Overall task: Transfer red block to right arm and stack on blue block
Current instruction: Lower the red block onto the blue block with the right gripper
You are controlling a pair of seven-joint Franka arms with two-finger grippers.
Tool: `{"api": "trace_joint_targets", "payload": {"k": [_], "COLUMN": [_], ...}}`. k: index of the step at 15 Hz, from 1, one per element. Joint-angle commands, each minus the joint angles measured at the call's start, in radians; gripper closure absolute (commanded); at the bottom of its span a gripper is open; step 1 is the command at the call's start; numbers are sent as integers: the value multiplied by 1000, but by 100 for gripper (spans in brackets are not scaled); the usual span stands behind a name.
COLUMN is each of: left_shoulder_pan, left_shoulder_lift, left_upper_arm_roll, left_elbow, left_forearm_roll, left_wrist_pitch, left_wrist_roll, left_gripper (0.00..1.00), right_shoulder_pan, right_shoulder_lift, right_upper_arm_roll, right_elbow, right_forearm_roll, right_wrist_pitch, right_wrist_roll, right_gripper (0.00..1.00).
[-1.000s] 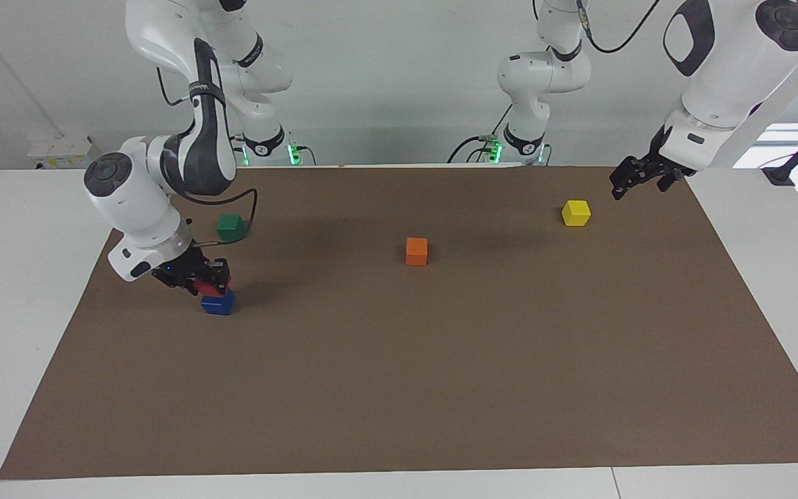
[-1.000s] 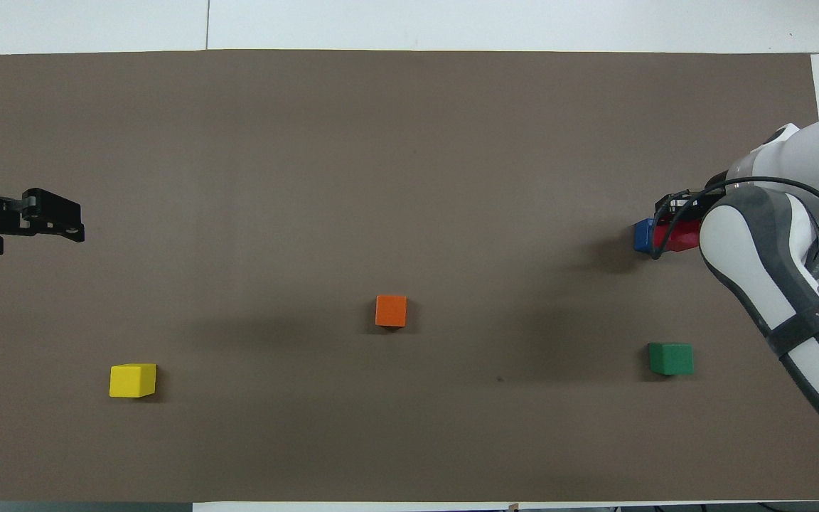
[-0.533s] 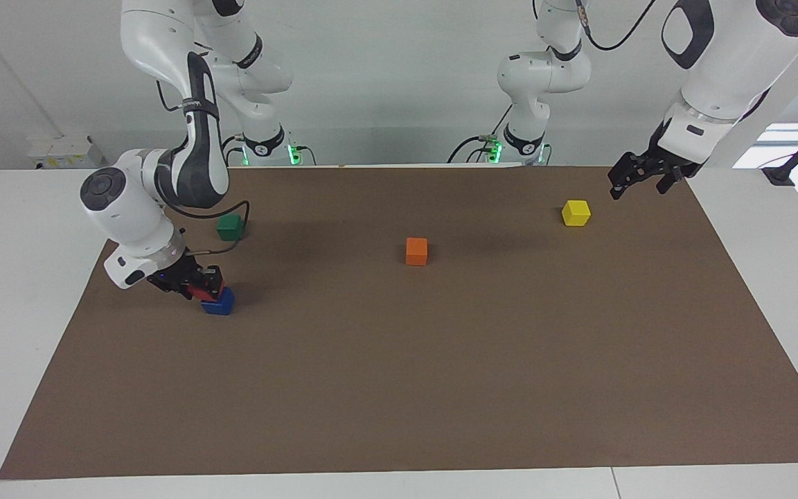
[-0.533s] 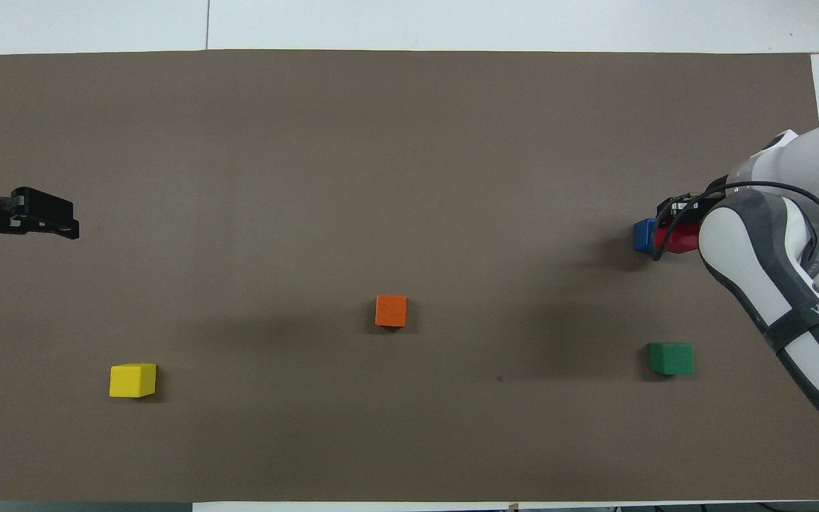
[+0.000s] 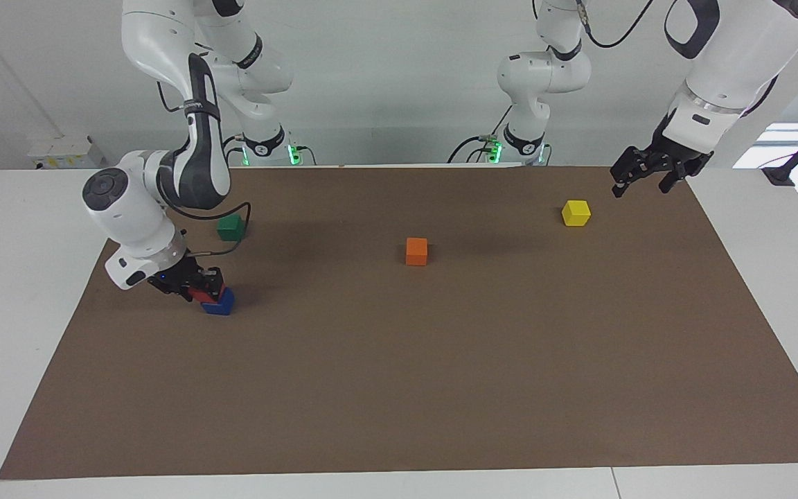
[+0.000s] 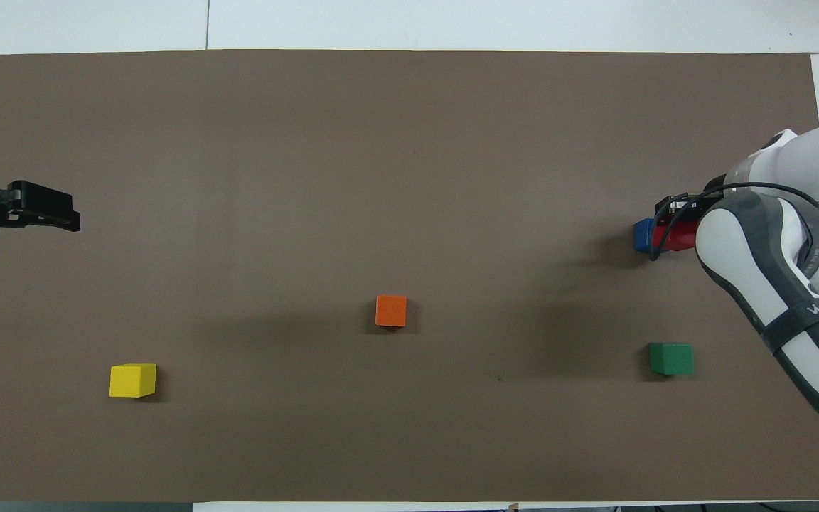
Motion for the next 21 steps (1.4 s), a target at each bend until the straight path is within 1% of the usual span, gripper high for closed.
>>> {"api": "trace_joint_targets", "payload": {"k": [1,4,7,8,10,12,13,14,17,18,21], "left_shoulder_pan": [-17,-19,-20,-20,-20,-17,-17,-17,-11,-10,-8], "left_shoulder_lift": [-8,-7,-10,-13,-15,-18,-19,-18,-21,-22,-22], "left_upper_arm_roll": [21,14,-14,-15,-14,-11,-12,-14,-14,-12,-2], "left_elbow": [-1,2,7,7,13,18,18,18,18,16,13], "left_forearm_roll": [-10,-10,-10,-10,-9,-9,-9,-9,-7,-7,-7], "left_wrist_pitch": [7,8,-30,-44,-73,-88,-85,-88,-88,-82,-85], "left_wrist_roll": [0,3,-2,-2,-2,-3,-3,-3,-12,-11,-9], "left_gripper": [0,0,0,0,0,0,0,0,0,0,0], "right_shoulder_pan": [0,5,9,11,11,12,11,11,9,9,11], "right_shoulder_lift": [11,9,9,9,9,9,9,9,8,5,-14], "right_upper_arm_roll": [8,10,10,10,10,10,10,10,10,10,14], "right_elbow": [-11,-11,-11,-11,-11,-11,-11,-11,-6,1,69], "right_forearm_roll": [-17,-17,-17,-17,-17,-17,-17,-17,-17,-17,-7], "right_wrist_pitch": [23,23,23,21,21,21,20,20,17,-2,-118], "right_wrist_roll": [17,36,46,49,54,54,52,51,48,48,52], "right_gripper": [100,100,100,83,60,23,7,0,0,0,0]}}
